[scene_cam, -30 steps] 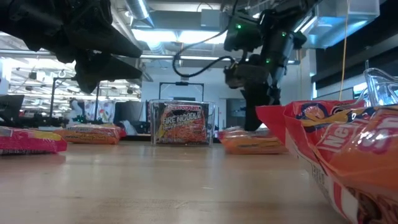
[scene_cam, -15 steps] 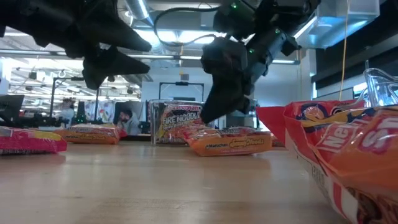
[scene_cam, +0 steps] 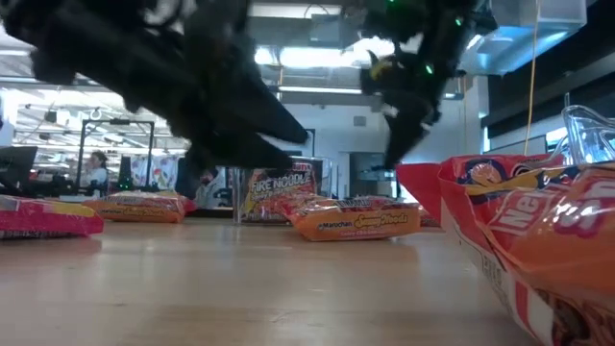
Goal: Sort Maruchan noodles
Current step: Put the orange noodle pack into the middle transparent bin
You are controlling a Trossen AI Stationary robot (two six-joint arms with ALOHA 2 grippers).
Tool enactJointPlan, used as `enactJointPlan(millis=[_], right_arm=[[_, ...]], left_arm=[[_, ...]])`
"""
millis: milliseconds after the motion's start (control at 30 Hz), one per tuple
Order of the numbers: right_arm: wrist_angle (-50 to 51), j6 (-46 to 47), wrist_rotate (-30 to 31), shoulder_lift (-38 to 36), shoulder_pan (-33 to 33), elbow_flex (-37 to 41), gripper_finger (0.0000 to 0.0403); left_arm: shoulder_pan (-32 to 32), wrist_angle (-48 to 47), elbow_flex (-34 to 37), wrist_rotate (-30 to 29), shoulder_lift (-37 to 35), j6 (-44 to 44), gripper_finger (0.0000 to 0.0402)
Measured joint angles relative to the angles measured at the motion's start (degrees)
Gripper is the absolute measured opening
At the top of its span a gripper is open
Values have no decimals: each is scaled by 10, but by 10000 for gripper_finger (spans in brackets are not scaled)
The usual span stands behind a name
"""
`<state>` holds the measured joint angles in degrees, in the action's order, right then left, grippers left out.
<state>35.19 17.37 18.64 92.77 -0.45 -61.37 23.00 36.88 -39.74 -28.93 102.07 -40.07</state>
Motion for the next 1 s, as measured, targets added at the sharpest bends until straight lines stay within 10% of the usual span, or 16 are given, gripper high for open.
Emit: enactJointPlan(millis=[367,700,1000], right_arm=[[-153,73,-150,1,26,99,58],[-244,93,-207,1,102,102,58],[-230,75,-226,-72,60,85,58]], left_arm=[[-47,-68,-38,22,68,-37,185],[-50,-279,-37,-42,-21,-83,185],[-14,-234,-38,-65,-90,-17,185]])
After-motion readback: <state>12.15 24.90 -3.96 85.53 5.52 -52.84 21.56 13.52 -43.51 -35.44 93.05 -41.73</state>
